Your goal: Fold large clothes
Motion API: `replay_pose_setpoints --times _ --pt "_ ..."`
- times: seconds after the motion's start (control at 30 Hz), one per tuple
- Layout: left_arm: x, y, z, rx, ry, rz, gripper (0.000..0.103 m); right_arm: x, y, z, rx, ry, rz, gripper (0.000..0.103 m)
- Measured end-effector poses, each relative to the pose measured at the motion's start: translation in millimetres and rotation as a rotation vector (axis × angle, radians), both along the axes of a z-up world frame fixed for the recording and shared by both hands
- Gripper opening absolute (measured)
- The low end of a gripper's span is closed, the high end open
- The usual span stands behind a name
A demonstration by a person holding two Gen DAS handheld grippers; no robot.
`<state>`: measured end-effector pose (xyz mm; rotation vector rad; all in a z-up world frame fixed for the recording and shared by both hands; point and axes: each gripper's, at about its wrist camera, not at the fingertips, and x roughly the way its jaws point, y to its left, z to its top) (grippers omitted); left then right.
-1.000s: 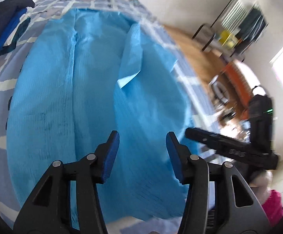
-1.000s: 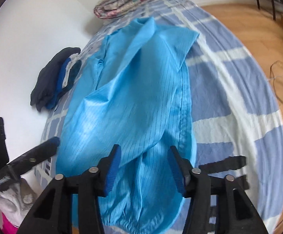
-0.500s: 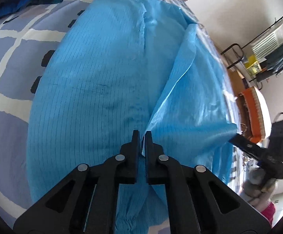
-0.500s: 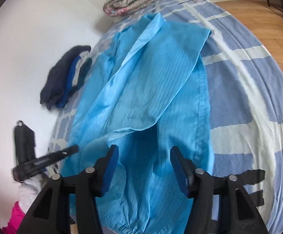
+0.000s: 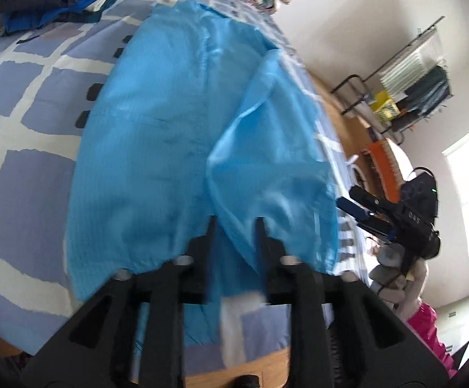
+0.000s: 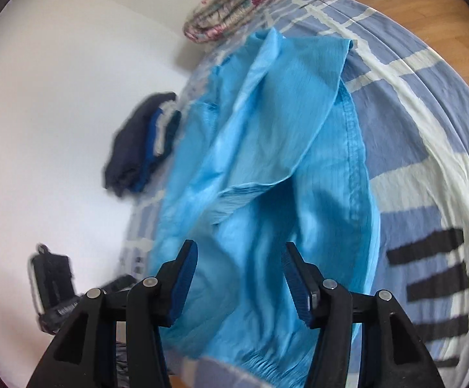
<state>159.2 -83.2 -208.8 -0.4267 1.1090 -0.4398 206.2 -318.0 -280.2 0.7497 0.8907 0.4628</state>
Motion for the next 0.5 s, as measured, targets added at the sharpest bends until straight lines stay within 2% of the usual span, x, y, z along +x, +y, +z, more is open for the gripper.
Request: replay_pose_setpoints --times 0.03,0.1,0.23,0.27,0.3,0.33,0.37,0.43,0.5 --pt "0 -2 0 -0.001 0.001 -0.002 0.048 -3 -1 1 0.034 -0.004 -0.004 0.058" --pt "3 -4 -5 -0.010 0.022 0.005 0.049 -2 4 -1 0.047 0.017 0.000 0.068" --pt "13 -10 -27 -0.090 0.102 0.002 0.049 9 24 -13 0.021 0.045 0.035 0.064" --pt "16 -13 -32 -0.104 0.114 -0.005 0.042 12 29 -17 0.029 0.051 0.046 0.054" --pt "18 -16 -38 -0.122 0.124 -0.016 0.022 17 36 -22 0.032 0.060 0.064 0.026" --pt "20 -19 -43 -0.151 0.133 -0.036 0.008 21 43 -25 0.028 0.072 0.091 0.011" --pt "21 -21 -49 -0.188 0.153 -0.049 0.000 23 48 -26 0.006 0.081 0.098 0.002" --pt "19 -23 -53 -0.211 0.168 -0.046 0.000 21 52 -22 -0.046 0.091 0.090 0.000" --pt "13 -28 -45 -0.222 0.143 -0.067 0.000 12 45 -6 -0.062 0.068 0.086 0.000"
